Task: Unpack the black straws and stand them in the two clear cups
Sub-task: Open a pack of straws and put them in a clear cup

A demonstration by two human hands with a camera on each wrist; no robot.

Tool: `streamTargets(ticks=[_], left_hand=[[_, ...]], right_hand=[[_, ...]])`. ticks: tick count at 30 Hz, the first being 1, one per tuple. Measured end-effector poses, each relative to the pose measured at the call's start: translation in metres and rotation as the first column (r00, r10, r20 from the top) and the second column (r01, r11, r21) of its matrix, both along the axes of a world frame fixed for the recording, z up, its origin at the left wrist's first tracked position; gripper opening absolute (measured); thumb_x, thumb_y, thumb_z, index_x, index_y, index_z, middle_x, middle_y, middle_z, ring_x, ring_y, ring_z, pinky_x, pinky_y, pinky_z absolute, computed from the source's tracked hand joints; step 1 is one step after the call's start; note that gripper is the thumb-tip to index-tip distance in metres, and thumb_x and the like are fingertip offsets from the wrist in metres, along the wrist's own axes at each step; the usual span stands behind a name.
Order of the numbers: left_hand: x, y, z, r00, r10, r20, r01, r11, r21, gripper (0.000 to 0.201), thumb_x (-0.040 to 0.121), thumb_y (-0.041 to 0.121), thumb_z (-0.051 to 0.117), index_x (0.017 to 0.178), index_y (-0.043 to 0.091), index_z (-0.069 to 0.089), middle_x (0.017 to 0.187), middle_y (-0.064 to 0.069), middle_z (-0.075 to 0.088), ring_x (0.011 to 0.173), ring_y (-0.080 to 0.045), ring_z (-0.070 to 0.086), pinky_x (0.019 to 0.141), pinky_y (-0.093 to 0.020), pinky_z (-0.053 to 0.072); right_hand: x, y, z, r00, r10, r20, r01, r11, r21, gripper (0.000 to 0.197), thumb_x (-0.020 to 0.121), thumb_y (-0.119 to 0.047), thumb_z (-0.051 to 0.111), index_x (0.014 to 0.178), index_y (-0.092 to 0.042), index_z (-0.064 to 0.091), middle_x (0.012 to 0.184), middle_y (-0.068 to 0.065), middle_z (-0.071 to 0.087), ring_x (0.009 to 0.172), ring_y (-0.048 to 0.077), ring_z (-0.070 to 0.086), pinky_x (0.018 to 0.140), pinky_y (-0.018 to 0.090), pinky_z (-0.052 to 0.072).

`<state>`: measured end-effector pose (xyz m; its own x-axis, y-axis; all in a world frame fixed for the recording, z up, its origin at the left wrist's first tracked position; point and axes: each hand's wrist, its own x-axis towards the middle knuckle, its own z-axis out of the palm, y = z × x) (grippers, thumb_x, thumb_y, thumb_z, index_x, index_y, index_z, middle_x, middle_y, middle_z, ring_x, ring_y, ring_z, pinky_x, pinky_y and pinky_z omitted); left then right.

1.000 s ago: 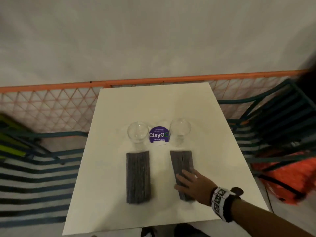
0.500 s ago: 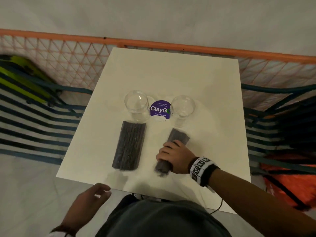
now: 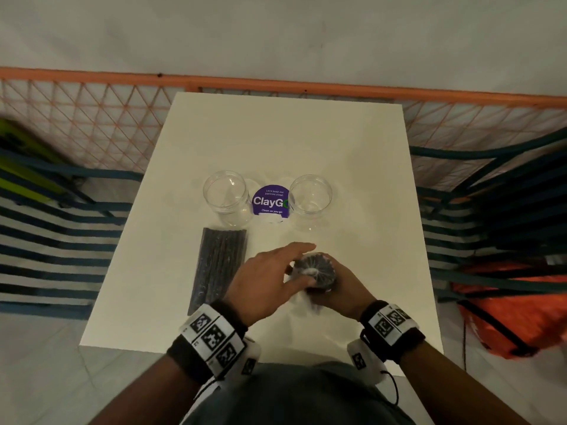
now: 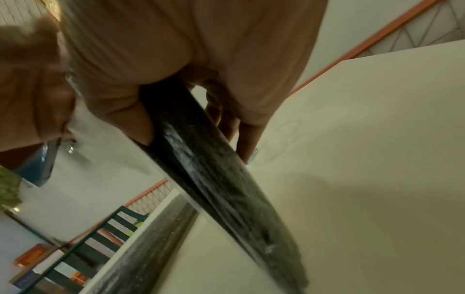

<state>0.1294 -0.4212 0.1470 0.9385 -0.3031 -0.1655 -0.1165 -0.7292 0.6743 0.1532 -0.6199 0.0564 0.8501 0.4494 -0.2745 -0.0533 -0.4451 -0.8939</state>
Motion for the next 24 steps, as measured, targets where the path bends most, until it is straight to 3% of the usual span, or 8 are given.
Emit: streamTargets(ticks=[4, 8, 11, 13, 16, 18, 21, 24], left_hand=[[0.000, 0.005, -0.006, 0.994, 0.107, -0.013, -0.106, 0.992, 0.072, 0.052, 0.082, 0.061, 0.065, 0.128, 0.037, 0.056, 0.108, 0.010, 0.074, 0.078, -0.008, 0.071, 0.078, -0.034, 0.060], [0.000, 0.007, -0.005, 0.989, 0.145, -0.012, -0.141, 0.974, 0.177, 0.046, 0.082, 0.070, 0.057, 0.113, 0.037, 0.066, 0.075, 0.010, 0.071, 0.071, -0.007, 0.067, 0.067, -0.029, 0.057], [-0.002, 0.006, 0.003, 0.990, 0.121, -0.070, -0.117, 0.992, 0.056, 0.049, 0.081, 0.057, 0.069, 0.125, 0.037, 0.060, 0.075, 0.012, 0.064, 0.073, -0.008, 0.062, 0.067, -0.025, 0.047], [-0.003, 0.013, 0.013, 0.987, 0.105, -0.123, -0.118, 0.988, -0.102, 0.048, 0.083, 0.043, 0.073, 0.128, 0.034, 0.059, 0.082, 0.010, 0.065, 0.078, -0.009, 0.062, 0.069, -0.022, 0.046], [-0.002, 0.029, 0.034, 0.986, 0.165, -0.022, -0.164, 0.935, -0.313, 0.016, 0.087, 0.025, 0.075, 0.103, 0.026, 0.075, 0.091, 0.011, 0.075, 0.085, -0.005, 0.068, 0.076, -0.018, 0.052], [0.002, 0.037, 0.047, 0.974, 0.226, -0.006, -0.210, 0.894, -0.396, 0.014, 0.084, 0.017, 0.078, 0.096, 0.024, 0.076, 0.091, 0.013, 0.077, 0.084, 0.002, 0.069, 0.075, -0.010, 0.050], [0.010, 0.044, 0.063, 0.982, 0.188, -0.008, -0.173, 0.882, -0.438, 0.019, 0.081, 0.014, 0.080, 0.094, 0.027, 0.074, 0.088, 0.017, 0.076, 0.083, 0.003, 0.069, 0.074, -0.008, 0.050], [0.013, 0.042, 0.076, 0.997, 0.069, 0.017, -0.056, 0.905, -0.421, 0.020, 0.084, 0.013, 0.078, 0.097, 0.027, 0.075, 0.091, 0.023, 0.074, 0.084, 0.004, 0.068, 0.073, -0.006, 0.048]], right_hand=[[-0.009, -0.001, 0.010, 0.998, -0.054, 0.022, 0.054, 0.998, -0.013, 0.077, 0.067, -0.029, 0.083, 0.125, -0.052, 0.038, 0.123, -0.021, 0.057, 0.111, 0.003, 0.056, 0.095, 0.025, 0.044], [-0.023, 0.017, 0.015, 0.987, -0.134, 0.084, 0.140, 0.988, -0.064, 0.095, 0.053, -0.058, 0.084, 0.131, -0.043, 0.032, 0.130, -0.015, 0.048, 0.113, 0.002, 0.052, 0.095, 0.021, 0.044], [-0.027, 0.026, 0.010, 0.952, -0.237, 0.191, 0.260, 0.960, -0.106, 0.073, 0.059, -0.065, 0.073, 0.119, -0.032, 0.047, 0.114, -0.011, 0.058, 0.098, 0.009, 0.061, 0.085, 0.033, 0.053], [-0.027, 0.025, 0.008, 0.936, -0.267, 0.231, 0.299, 0.947, -0.116, 0.062, 0.065, -0.062, 0.071, 0.114, -0.029, 0.053, 0.108, -0.012, 0.062, 0.092, 0.009, 0.063, 0.079, 0.036, 0.054], [-0.028, 0.022, 0.011, 0.937, -0.274, 0.219, 0.297, 0.951, -0.083, 0.058, 0.068, -0.052, 0.078, 0.116, -0.027, 0.056, 0.109, -0.012, 0.065, 0.095, 0.010, 0.064, 0.080, 0.033, 0.053], [-0.027, 0.021, 0.016, 0.948, -0.235, 0.212, 0.251, 0.967, -0.050, 0.059, 0.069, -0.044, 0.078, 0.121, -0.025, 0.057, 0.116, -0.011, 0.065, 0.102, 0.011, 0.063, 0.086, 0.029, 0.051], [-0.021, 0.009, 0.022, 0.924, -0.305, 0.231, 0.309, 0.951, 0.017, 0.065, 0.074, -0.034, 0.079, 0.132, -0.025, 0.052, 0.131, -0.012, 0.058, 0.120, 0.006, 0.055, 0.099, 0.023, 0.042], [-0.018, -0.008, 0.032, 0.835, -0.495, 0.239, 0.491, 0.867, 0.082, 0.050, 0.085, -0.023, 0.074, 0.130, -0.025, 0.052, 0.130, -0.010, 0.060, 0.121, 0.006, 0.055, 0.102, 0.033, 0.044]])
